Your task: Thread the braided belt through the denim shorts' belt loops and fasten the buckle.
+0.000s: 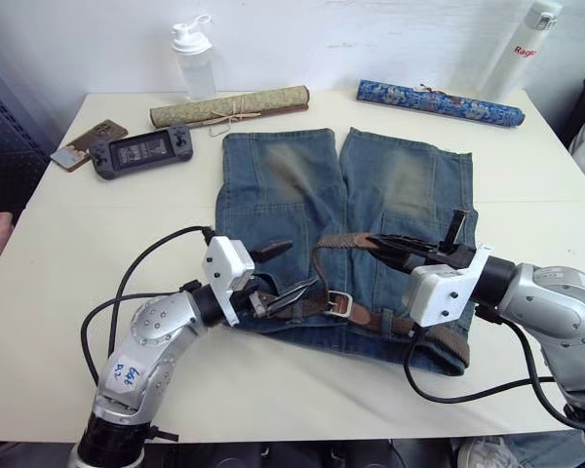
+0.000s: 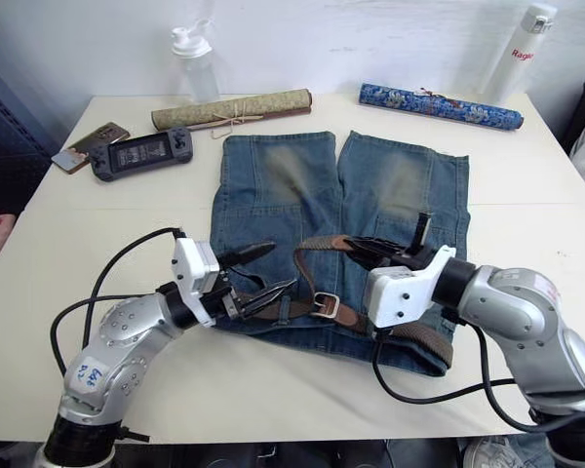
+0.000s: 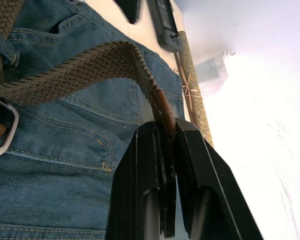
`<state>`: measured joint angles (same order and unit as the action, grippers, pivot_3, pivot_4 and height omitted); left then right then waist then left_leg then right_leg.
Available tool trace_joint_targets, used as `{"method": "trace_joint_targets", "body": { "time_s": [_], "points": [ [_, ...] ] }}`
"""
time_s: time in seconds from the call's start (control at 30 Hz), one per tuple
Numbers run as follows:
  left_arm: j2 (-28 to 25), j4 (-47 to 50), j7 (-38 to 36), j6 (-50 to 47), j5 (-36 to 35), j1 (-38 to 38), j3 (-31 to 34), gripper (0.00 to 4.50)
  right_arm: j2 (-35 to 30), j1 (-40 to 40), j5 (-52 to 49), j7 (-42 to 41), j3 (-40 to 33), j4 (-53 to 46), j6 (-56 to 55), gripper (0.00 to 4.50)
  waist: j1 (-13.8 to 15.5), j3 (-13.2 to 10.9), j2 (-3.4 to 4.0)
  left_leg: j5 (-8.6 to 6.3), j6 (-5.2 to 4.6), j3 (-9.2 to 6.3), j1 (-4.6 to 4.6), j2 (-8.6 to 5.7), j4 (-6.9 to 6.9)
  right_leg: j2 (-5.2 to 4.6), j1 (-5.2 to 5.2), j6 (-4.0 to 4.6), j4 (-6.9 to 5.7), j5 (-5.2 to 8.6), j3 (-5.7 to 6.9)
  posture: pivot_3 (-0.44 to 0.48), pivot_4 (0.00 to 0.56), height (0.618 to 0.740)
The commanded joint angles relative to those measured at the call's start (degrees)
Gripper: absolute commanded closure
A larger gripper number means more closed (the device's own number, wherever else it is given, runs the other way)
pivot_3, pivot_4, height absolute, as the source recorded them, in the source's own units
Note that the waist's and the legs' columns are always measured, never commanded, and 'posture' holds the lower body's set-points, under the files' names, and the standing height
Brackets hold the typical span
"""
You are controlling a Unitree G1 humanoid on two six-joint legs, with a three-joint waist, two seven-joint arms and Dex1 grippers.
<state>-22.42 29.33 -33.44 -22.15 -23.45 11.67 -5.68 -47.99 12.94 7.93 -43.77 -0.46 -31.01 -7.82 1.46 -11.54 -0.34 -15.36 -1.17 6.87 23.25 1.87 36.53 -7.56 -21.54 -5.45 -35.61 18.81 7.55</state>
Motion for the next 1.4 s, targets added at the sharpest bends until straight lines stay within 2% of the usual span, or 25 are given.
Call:
{"method": "trace_joint_targets", "body": {
  "time_s": [0.03, 0.33, 0.37, 0.43, 0.63, 1.07, 1.13, 1.17, 1.23, 1.27, 1.33, 1.4],
  "points": [
    [1.22, 0.88, 1.81, 0.51, 1.7, 2.3, -1.0, 0.74, 0.8, 1.37, 0.83, 0.64, 0.56, -1.29, 0.37, 4.5, -0.04, 0.0, 0.0, 0.0, 0.0, 0.0, 0.0, 0.0, 0.0, 0.0, 0.0, 0.0, -0.03, 0.0, 0.0, 0.0, 0.15, 0.717],
    [2.01, -0.73, 4.65, 0.26, 7.21, 5.65, -2.81, 0.74, 1.97, 1.88, 1.57, 0.87, 1.27, -3.14, 2.16, 4.5, 0.0, 0.0, 0.0, 0.01, -0.02, -0.01, 0.01, 0.01, 0.16, 0.04, 0.0, -0.01, -0.23, 0.0, 0.1, 0.0, 0.15, 0.717],
    [2.21, -0.75, 4.7, 0.08, 7.24, 5.68, -2.73, 1.16, 1.99, 1.87, 1.58, 0.86, 1.28, -3.28, 2.29, 4.5, 0.0, 0.0, 0.0, 0.01, -0.02, -0.01, 0.02, 0.02, 0.18, 0.04, 0.0, -0.01, -0.23, 0.0, 0.1, 0.0, 0.15, 0.717],
    [1.9, -0.76, 4.38, -0.63, 7.58, 5.87, -2.98, 1.62, 2.12, 1.95, 1.52, 0.9, 1.19, -3.54, 2.59, 4.5, -0.04, 0.0, 0.0, -0.01, -0.04, -0.01, 0.02, 0.02, 0.26, 0.03, 0.02, -0.01, -0.24, 0.01, 0.09, 0.0, 0.15, 0.717],
    [0.97, -0.87, 3.6, -2.0, 8.26, 6.16, -3.54, 4.41, 2.31, 1.97, 1.3, 1.14, 0.91, -4.23, 3.59, 4.5, -0.03, 0.0, 0.0, -0.02, -0.06, -0.02, 0.04, 0.03, 0.38, 0.03, 0.02, -0.02, -0.3, 0.01, 0.07, 0.0, 0.15, 0.717],
    [1.55, -1.25, 4.47, -1.61, 9.32, 6.22, -3.19, 4.41, 4.5, 2.32, -2.02, 1.33, 0.4, -7.1, 9.91, 4.5, -0.04, 0.0, 0.0, -0.04, -0.09, -0.03, 0.05, 0.03, 0.51, 0.02, 0.04, -0.03, -0.36, 0.02, 0.06, 0.0, 0.15, 0.717],
    [2.09, -1.2, 5.18, -1.97, 8.99, 5.9, -2.65, 4.5, 6.35, 2.92, -3.13, 2.61, -0.27, -7.98, 13.51, 3.64, -0.06, 0.0, 0.0, -0.04, -0.09, -0.03, 0.04, 0.03, 0.52, 0.02, 0.04, -0.03, -0.37, 0.02, 0.05, 0.0, 0.15, 0.717],
    [2.27, -1.15, 5.43, -2.04, 8.84, 5.72, -2.41, 4.5, 7.04, 3.1, -3.4, 3.1, -0.57, -8.42, 15.25, 3.44, -0.08, 0.0, 0.0, -0.04, -0.09, -0.04, 0.04, 0.04, 0.52, 0.03, 0.04, -0.03, -0.38, 0.02, 0.05, 0.0, 0.15, 0.717],
    [2.35, -0.74, 5.38, -2.48, 7.4, 4.89, -1.1, 4.5, 7.41, 2.29, -3.55, 3.5, -1.9, -9.56, 18.97, 2.56, -0.02, 0.0, 0.0, -0.04, -0.09, -0.04, 0.04, 0.03, 0.53, 0.03, 0.04, -0.03, -0.39, 0.02, 0.05, 0.0, 0.15, 0.717],
    [2.17, -0.47, 5.26, -2.6, 6.49, 4.19, 0.12, 4.5, 6.94, 0.69, -4.57, 2.86, -3.46, -10.16, 20.35, 1.84, -0.01, 0.0, 0.0, -0.04, -0.1, -0.06, 0.06, 0.03, 0.54, 0.02, 0.04, -0.03, -0.4, 0.02, 0.04, 0.0, 0.15, 0.717],
    [2.43, 0.13, 5.8, -4.82, 2.82, 2.36, 4.35, 4.5, 6.27, -3.75, -6.71, 1.52, -6.93, -11.89, 22.07, 1.2, 0.11, 0.01, -0.01, -0.06, -0.12, -0.11, 0.08, 0.03, 0.54, 0.01, 0.08, -0.03, -0.39, 0.02, 0.03, 0.0, 0.15, 0.717],
    [2.24, -0.19, 6.68, -7.47, -0.22, 1.56, 8.47, 4.5, 6.63, -9.12, -9.83, 0.2, -8.49, -15.25, 23.99, 0.06, 0.04, 0.01, -0.01, -0.09, -0.17, -0.18, 0.11, 0.03, 0.53, 0.0, 0.12, -0.03, -0.37, 0.02, -0.03, 0.0, 0.15, 0.717]
  ]
}}
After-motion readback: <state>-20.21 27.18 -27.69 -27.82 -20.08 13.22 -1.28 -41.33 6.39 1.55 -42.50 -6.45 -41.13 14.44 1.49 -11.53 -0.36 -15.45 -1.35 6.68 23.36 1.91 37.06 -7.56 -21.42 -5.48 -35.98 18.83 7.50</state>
